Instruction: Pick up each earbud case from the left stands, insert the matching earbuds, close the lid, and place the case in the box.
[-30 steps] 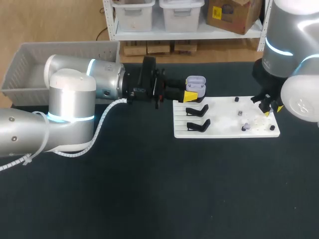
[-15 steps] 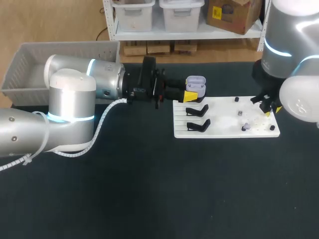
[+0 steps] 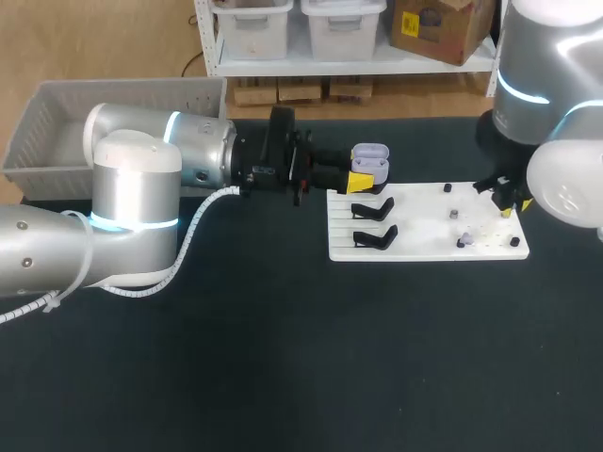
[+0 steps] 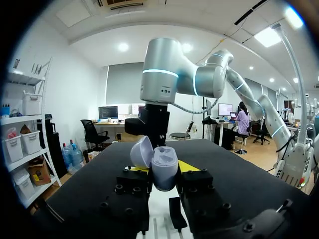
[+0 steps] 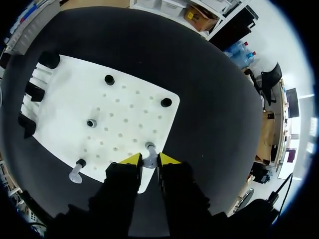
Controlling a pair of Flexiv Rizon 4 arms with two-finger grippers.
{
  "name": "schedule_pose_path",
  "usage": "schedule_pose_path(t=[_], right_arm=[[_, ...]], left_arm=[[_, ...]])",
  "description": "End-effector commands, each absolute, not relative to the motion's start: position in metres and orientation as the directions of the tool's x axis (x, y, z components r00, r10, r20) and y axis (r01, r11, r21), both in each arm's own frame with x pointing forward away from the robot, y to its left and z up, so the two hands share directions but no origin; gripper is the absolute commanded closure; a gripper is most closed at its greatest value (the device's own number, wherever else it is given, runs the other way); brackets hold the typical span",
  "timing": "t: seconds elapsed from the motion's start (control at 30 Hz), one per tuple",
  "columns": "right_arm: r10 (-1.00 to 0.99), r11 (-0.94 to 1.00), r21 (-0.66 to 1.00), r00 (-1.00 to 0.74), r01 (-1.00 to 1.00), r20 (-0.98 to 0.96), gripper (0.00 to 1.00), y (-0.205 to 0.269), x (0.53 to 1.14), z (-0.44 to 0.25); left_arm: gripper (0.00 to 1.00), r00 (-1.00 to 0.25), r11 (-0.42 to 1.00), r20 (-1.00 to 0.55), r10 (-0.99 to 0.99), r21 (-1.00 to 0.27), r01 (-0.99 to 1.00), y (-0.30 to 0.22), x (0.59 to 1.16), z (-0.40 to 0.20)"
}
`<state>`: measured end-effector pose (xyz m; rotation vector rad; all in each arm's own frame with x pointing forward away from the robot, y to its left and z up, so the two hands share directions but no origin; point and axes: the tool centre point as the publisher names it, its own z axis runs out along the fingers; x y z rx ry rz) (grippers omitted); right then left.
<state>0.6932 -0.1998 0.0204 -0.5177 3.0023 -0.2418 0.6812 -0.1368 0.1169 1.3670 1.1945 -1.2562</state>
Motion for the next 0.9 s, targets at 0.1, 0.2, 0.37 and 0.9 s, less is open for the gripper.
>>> schedule_pose_path(t=[0.1,0.2,0.37,0.9], right_arm=[[-0.313,0.94,-0.171,-0.946,-0.295,-0.088,1.0,-0.192,0.663,0.052],[-0.294,0.946,-0.168,-0.952,-0.278,-0.079,1.0,-0.185,0.653,0.065],[-0.277,0.95,-0.161,-0.96,-0.269,-0.032,1.0,-0.177,0.64,0.079],[-0.26,0.956,-0.144,-0.965,-0.256,-0.01,1.0,-0.17,0.631,0.087]], left_arm=[[1.0,0.019,-0.126,-0.997,0.073,0.01,0.992,-0.136,0.681,0.116],[1.0,0.019,-0.126,-0.997,0.073,0.01,0.992,-0.136,0.681,0.116],[1.0,0.019,-0.126,-0.997,0.073,0.01,0.992,-0.136,0.681,0.116],[1.0,0.019,-0.126,-0.997,0.073,0.01,0.992,-0.136,0.681,0.116]])
